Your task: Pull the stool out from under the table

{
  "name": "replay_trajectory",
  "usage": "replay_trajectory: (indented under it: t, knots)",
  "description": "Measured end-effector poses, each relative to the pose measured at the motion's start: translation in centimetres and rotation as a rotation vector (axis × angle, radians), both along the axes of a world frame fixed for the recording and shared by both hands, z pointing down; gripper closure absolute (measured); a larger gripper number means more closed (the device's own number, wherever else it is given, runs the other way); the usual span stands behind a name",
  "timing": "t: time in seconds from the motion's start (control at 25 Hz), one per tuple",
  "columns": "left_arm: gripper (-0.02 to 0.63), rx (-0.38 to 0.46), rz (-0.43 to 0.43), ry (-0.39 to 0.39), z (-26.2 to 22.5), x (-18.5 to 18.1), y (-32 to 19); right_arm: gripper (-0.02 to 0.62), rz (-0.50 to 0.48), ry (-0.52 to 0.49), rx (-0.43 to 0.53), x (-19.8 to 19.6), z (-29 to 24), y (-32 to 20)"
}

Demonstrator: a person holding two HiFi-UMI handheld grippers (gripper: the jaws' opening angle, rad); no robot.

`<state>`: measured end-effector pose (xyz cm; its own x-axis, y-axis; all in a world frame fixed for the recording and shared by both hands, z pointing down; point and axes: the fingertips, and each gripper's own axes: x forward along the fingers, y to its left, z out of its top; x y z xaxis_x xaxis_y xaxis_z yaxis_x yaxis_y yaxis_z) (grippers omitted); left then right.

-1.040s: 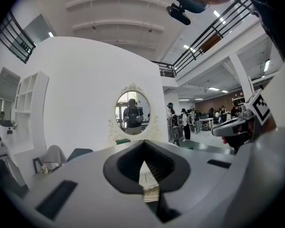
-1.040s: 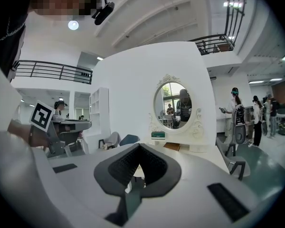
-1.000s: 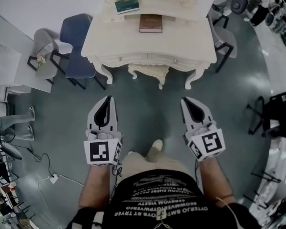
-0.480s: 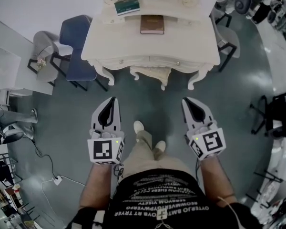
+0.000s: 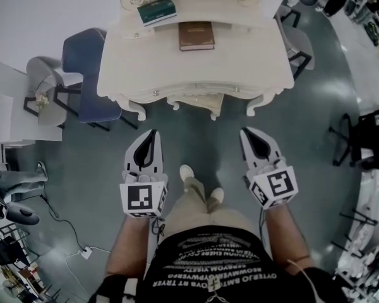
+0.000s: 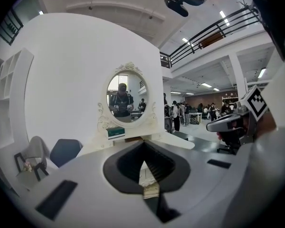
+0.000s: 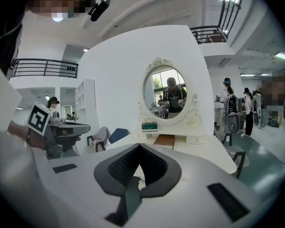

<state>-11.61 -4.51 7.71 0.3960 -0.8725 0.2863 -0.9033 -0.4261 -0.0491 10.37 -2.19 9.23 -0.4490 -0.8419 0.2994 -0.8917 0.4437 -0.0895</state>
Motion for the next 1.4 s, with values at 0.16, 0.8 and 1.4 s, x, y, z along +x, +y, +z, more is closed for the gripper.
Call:
replay_trajectory:
  t: [0.16, 0.8, 1.4]
  knots:
    - [0.603, 0.002, 0.045, -0.009, 1.4, -0.4, -3.8, 0.594, 0.035, 0.003, -0.024, -1.0, 1.8, -3.1]
    - [0.603, -0.153, 0.093, -0.009, 13.7, -1.8, -10.8, 0.594, 0.136, 0.023, -0.122, -0.6, 11.1, -9.4]
    - [0.603, -0.252, 0.082, 0.001, 29.3, -1.0, -15.4, 0.594, 0.161, 0.009, -0.229, 1.1, 27.1, -14.4]
